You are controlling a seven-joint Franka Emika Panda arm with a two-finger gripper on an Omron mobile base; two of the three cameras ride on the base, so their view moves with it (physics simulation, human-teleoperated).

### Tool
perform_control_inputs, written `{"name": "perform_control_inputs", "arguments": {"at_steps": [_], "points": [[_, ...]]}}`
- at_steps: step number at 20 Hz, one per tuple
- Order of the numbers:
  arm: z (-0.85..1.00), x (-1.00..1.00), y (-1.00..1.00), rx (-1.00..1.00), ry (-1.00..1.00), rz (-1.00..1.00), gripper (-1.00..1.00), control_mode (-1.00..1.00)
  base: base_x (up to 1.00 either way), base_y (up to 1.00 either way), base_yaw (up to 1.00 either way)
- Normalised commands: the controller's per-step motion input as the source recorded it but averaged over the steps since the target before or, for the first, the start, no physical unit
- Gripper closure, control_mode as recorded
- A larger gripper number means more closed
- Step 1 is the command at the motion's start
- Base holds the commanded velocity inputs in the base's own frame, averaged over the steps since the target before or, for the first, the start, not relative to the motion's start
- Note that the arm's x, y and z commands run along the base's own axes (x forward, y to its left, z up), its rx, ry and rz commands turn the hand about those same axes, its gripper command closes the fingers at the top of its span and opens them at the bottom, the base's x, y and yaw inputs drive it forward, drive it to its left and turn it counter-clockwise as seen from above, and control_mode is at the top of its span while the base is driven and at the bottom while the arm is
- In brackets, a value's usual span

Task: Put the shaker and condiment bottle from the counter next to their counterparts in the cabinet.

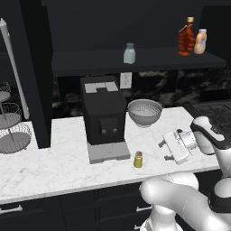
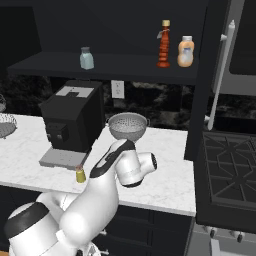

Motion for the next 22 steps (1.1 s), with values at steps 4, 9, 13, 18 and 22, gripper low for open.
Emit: {"name": "perform_control_inputs", "arguments": {"at_steps": [4, 9, 13, 18, 22], "points": [[-0.34, 0.25, 0.0, 0.08, 0.0, 0.08, -1.0, -1.0, 0.0, 0.0, 0.0], [0.0, 0.03, 0.0, 0.0, 0.0, 0.01, -1.0, -1.0, 0.0, 0.0, 0.0], [-0.24, 0.36, 0.06, 0.09, -0.01, 0.02, -1.0, -1.0, 0.0, 0.0, 0.0], [-0.19, 0.4, 0.08, 0.1, -0.05, 0.05, -1.0, -1.0, 0.0, 0.0, 0.0], [0.0, 0.0, 0.0, 0.0, 0.0, 0.01, -1.0, -1.0, 0.0, 0.0, 0.0]]}}
